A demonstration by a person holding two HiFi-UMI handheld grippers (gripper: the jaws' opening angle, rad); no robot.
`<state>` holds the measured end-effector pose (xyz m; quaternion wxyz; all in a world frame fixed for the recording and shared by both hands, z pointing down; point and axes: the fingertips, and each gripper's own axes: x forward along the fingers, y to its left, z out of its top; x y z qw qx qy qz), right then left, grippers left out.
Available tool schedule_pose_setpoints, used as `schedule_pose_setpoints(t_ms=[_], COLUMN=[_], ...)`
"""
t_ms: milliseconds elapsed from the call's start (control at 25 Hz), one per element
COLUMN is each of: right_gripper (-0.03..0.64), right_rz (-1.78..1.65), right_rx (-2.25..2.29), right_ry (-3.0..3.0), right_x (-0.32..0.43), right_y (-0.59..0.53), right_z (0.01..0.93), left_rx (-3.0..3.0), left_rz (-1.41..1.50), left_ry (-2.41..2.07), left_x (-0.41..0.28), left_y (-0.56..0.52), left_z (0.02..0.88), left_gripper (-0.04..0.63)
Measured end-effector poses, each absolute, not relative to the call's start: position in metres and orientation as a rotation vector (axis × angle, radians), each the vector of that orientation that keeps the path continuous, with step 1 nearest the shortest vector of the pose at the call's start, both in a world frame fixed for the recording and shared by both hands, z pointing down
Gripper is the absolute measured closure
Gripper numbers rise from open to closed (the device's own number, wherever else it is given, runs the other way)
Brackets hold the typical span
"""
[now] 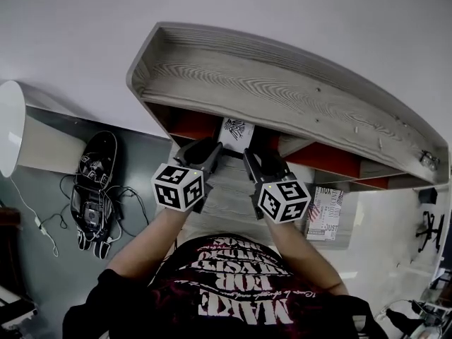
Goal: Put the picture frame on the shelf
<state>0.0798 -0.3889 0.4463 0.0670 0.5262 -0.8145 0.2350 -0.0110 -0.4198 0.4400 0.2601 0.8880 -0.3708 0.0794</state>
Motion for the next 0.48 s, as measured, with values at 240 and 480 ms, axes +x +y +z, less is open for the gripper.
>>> schedule_pose_setpoints(t_ms=[240, 480], right_gripper=[0.469, 0.447], right_rz=[0.759, 0.76], right_rx=[1.643, 1.648], right_ry=[-2.447, -2.465], right_x=[0.0799, 0.079], right_y=[-0.3938, -0.3934], right_z=[0.4484, 0.4487], left_rx=[2.39, 2.394], left_rz=[0.184, 0.159], left_ry=[-1.015, -1.033], left_x=[-0.0128, -0.0119], left_y=[-0.4264, -0.4261], left_z=[0.4389, 0.4391], left_gripper=[0.459, 0.459])
